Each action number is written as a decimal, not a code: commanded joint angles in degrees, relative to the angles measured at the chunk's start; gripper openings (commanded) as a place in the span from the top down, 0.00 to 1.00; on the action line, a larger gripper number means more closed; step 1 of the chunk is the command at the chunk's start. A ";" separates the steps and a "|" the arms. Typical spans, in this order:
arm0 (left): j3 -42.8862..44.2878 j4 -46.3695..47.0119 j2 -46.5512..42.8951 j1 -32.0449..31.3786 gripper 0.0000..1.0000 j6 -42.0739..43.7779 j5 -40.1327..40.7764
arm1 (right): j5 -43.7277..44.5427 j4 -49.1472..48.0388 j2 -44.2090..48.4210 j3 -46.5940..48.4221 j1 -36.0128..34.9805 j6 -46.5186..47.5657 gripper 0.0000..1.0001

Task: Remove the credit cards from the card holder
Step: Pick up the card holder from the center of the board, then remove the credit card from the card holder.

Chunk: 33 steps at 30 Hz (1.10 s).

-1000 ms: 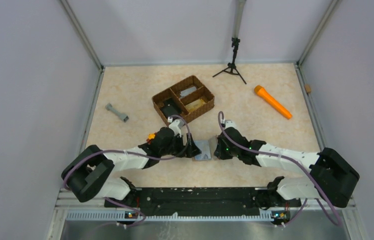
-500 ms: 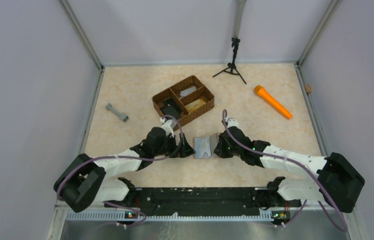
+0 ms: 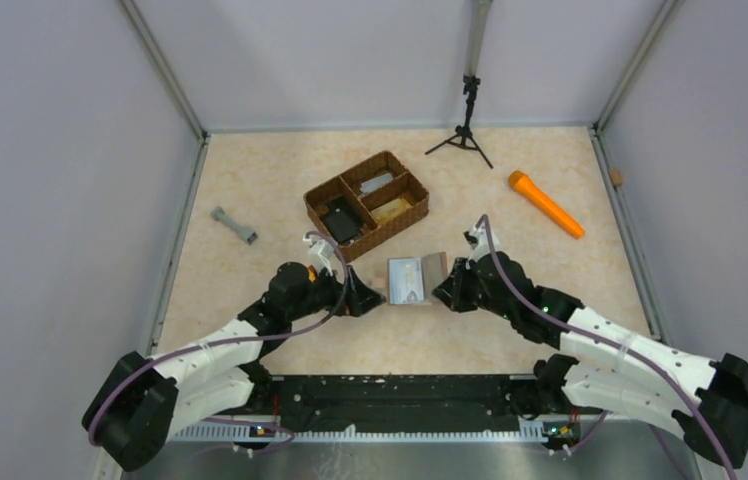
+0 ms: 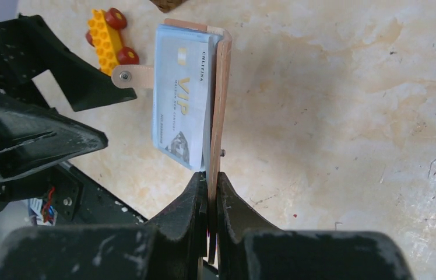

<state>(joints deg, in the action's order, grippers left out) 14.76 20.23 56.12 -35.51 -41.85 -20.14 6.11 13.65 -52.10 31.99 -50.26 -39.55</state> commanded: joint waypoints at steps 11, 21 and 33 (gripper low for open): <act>-3.14 27.79 4.90 0.67 0.01 -10.90 -8.07 | -3.50 -0.66 11.31 5.61 -0.70 -0.05 1.00; -1.74 35.15 5.24 0.63 0.01 -13.22 -11.72 | -8.91 -3.53 10.64 5.56 -0.69 -2.23 1.00; -6.60 41.40 1.63 0.76 0.01 -14.67 -7.94 | -8.80 -4.37 9.48 5.79 -0.67 -2.47 1.00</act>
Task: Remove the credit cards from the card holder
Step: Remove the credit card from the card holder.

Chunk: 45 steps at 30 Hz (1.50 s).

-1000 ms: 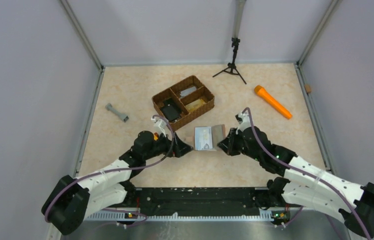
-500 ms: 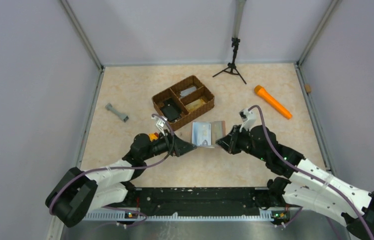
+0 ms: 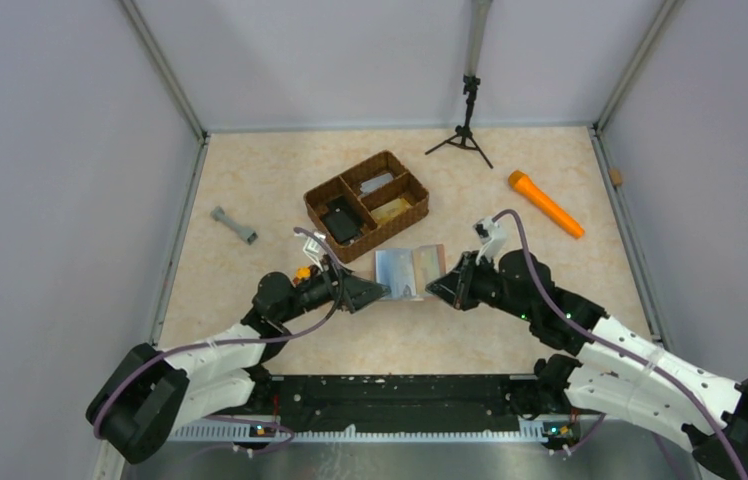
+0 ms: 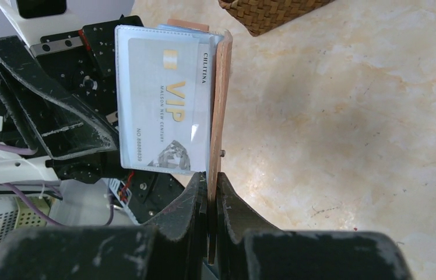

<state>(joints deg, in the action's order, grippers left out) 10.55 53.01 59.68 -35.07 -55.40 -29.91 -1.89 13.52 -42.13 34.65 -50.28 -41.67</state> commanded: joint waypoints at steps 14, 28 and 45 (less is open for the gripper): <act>-0.43 11.63 2.25 0.33 0.15 -1.94 -0.05 | -3.14 -5.70 -1.60 3.93 -0.58 -0.61 1.00; -0.60 10.44 3.48 0.38 0.89 -1.82 -0.12 | 8.37 9.05 0.06 7.26 -0.58 3.11 0.22; 3.14 -1.89 3.29 0.30 0.99 3.41 1.94 | -6.38 -5.00 -10.01 6.14 -0.66 3.69 0.64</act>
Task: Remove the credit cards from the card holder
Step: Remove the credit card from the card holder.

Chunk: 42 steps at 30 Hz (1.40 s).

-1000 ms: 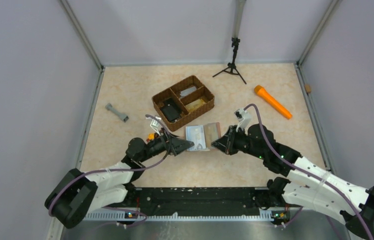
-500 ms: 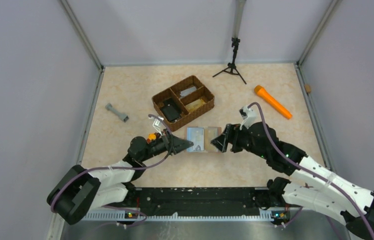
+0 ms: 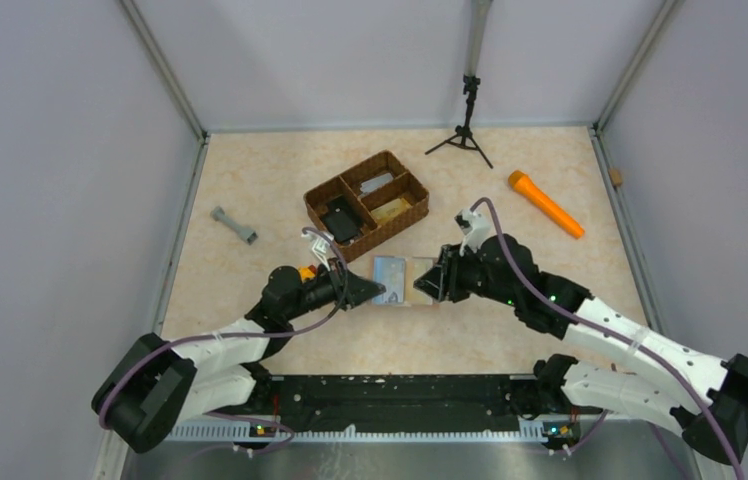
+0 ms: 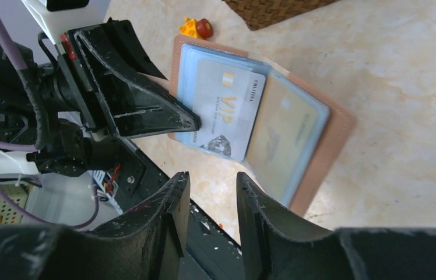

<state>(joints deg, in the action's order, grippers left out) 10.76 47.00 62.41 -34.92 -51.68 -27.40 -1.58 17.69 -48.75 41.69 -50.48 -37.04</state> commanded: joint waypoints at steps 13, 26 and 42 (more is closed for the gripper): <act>1.53 16.00 0.59 0.17 1.00 -10.56 -4.70 | -8.63 -23.51 -3.15 -10.32 1.99 -7.49 0.56; 1.20 22.53 -0.83 0.08 1.00 -17.15 -8.14 | -17.03 -35.49 0.80 -15.52 6.26 -14.90 0.55; 0.60 28.09 -0.11 -0.22 1.00 -19.75 -8.94 | -18.58 -37.67 0.64 -16.17 6.27 -18.14 0.67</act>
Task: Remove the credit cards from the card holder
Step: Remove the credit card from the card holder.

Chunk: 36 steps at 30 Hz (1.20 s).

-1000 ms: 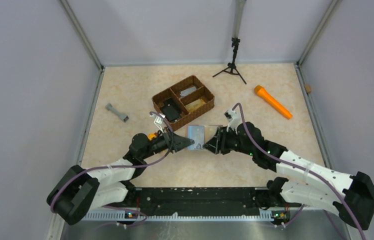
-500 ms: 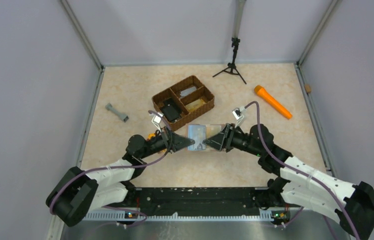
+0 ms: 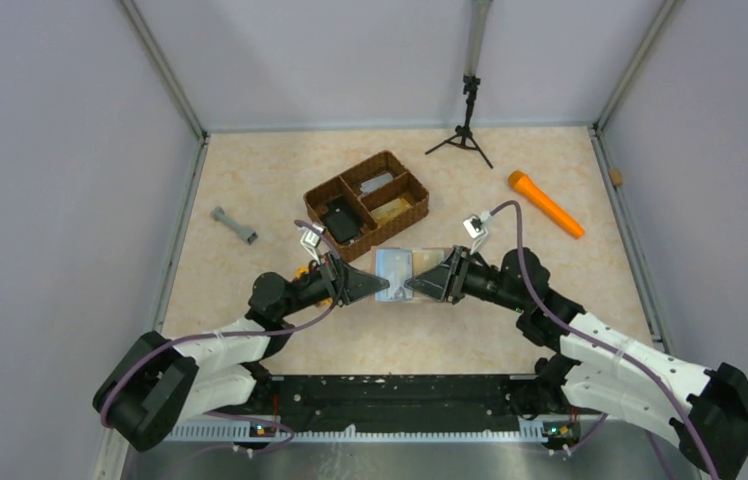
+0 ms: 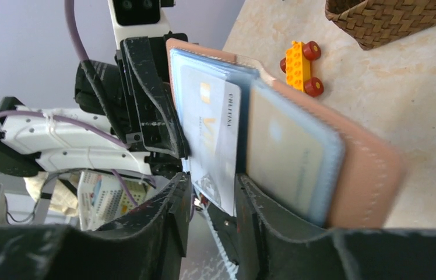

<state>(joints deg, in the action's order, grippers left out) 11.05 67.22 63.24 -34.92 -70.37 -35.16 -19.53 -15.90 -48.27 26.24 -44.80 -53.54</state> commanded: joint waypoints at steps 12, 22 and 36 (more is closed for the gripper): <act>-0.70 8.51 -2.41 -0.59 1.00 -1.88 0.00 | 0.59 -13.69 5.17 -4.80 0.59 -5.97 1.00; -1.98 3.65 -6.60 -0.58 1.00 -0.03 4.09 | 5.88 -5.91 9.90 -5.30 0.59 -4.58 1.00; -0.93 4.90 -4.34 -1.19 1.00 -0.39 1.88 | -2.15 -16.50 1.11 -4.07 0.59 -6.11 0.67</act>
<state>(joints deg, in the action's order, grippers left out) 9.37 68.31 58.67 -35.38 -71.42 -32.40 -19.84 -26.92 -46.28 21.04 -44.45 -59.13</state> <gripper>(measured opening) 0.130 0.373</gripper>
